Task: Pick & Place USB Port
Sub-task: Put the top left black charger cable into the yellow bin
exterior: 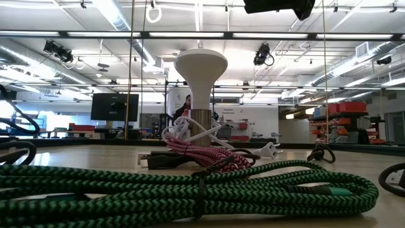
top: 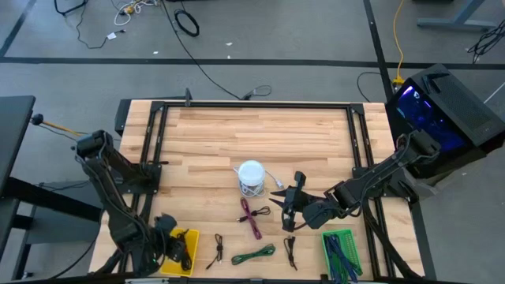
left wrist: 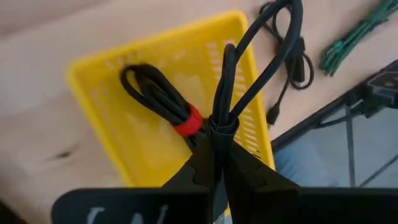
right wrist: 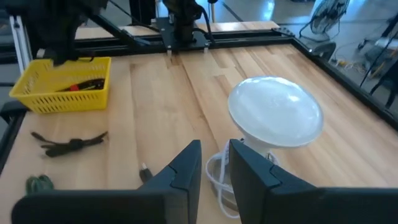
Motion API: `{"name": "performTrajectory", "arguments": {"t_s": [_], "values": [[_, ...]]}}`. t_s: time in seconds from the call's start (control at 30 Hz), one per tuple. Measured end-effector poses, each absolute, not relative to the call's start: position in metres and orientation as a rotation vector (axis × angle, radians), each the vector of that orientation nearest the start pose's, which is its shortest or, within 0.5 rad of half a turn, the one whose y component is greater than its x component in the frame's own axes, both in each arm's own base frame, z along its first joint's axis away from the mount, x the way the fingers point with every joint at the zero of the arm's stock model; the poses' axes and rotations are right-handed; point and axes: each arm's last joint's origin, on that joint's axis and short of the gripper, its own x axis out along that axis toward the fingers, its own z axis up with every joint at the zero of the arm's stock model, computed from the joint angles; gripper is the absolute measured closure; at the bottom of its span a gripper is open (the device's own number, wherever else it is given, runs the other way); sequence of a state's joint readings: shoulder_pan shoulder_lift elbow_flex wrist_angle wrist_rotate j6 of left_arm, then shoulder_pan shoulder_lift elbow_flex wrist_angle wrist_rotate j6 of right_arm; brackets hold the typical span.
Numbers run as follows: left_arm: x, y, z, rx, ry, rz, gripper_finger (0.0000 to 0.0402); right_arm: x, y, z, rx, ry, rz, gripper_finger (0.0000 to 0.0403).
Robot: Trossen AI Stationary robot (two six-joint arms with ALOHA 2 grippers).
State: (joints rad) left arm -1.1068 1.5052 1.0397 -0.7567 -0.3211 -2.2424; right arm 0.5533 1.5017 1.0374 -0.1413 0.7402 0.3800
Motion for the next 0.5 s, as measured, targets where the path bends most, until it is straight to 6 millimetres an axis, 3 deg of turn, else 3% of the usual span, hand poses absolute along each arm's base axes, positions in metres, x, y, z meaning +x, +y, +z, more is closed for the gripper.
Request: {"name": "performTrajectory", "arguments": {"t_s": [0.33, 0.5], "values": [[0.143, -0.265, 0.202, -1.204, 1.091, 0.558, 0.0388, 0.281, 0.159, 0.261, 0.018, 0.425, -0.241, 0.0321], [0.14, -0.267, 0.201, -1.212, 1.193, 0.566, 0.0361, 0.279, 0.162, 0.262, 0.018, 0.424, -0.213, 0.0321]]}}
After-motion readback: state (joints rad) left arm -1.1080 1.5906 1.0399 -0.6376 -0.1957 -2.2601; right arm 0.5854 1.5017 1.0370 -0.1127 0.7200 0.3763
